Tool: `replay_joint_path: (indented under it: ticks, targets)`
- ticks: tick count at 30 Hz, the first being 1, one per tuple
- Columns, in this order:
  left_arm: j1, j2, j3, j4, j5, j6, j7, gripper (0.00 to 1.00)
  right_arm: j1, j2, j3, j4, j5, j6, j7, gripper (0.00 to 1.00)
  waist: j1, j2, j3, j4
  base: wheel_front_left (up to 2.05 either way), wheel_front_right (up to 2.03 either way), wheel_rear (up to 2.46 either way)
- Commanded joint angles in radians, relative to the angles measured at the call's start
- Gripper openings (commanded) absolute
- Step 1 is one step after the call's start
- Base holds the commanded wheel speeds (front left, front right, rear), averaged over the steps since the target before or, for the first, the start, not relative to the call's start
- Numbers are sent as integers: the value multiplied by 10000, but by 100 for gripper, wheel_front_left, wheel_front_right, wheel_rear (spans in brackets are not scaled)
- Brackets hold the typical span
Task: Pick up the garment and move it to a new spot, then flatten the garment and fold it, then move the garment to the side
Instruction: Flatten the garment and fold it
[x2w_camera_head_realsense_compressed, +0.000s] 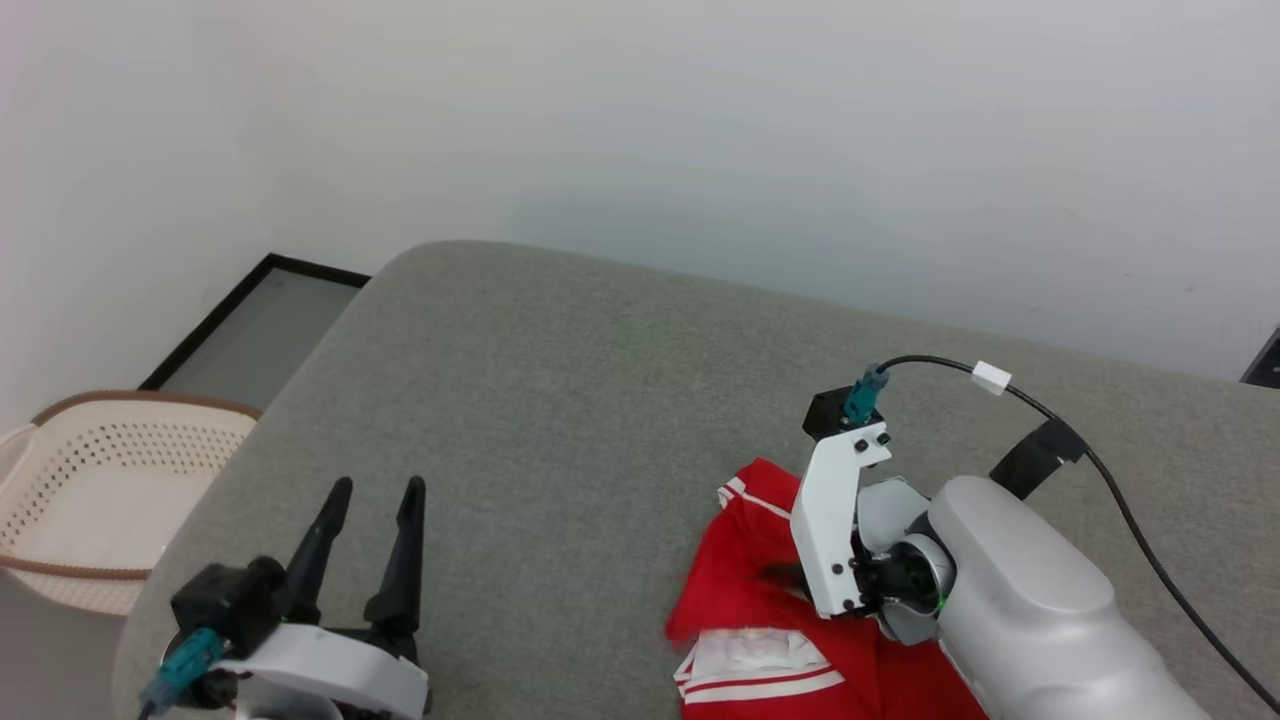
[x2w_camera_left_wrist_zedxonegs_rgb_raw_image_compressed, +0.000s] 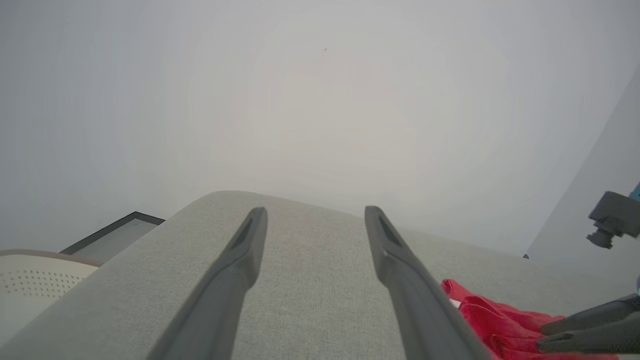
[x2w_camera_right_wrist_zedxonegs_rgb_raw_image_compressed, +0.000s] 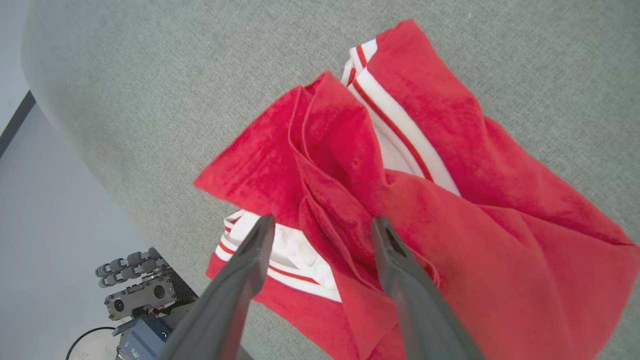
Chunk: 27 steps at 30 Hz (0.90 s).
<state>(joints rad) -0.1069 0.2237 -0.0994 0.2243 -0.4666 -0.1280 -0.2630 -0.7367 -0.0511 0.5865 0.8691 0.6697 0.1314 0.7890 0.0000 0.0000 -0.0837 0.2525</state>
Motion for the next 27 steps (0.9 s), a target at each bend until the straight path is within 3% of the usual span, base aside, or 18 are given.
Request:
replay_joint_path:
  ticks: [1,14,20,27]
  targets:
    - [95,35,34,-18,-53,-26,-12,100,-118,17,-15,51,115,-18,-147,100,0,0,-43,-64,0,0,0]
    - [542,381,429,-404,-134,93,-11,100,-339,-95,111,-1041,1172,-18,-799,100,0,0,-281,-767,0,0,0]
    - [817,476,489,-647,-144,209,27,100,92,-1011,140,-2918,1427,-16,-1775,100,0,0,-312,-1248,0,0,0]
    - [1006,251,263,-809,-19,298,20,100,1266,-2428,319,-5295,1579,-16,-3956,100,0,0,-248,-1809,0,0,0]
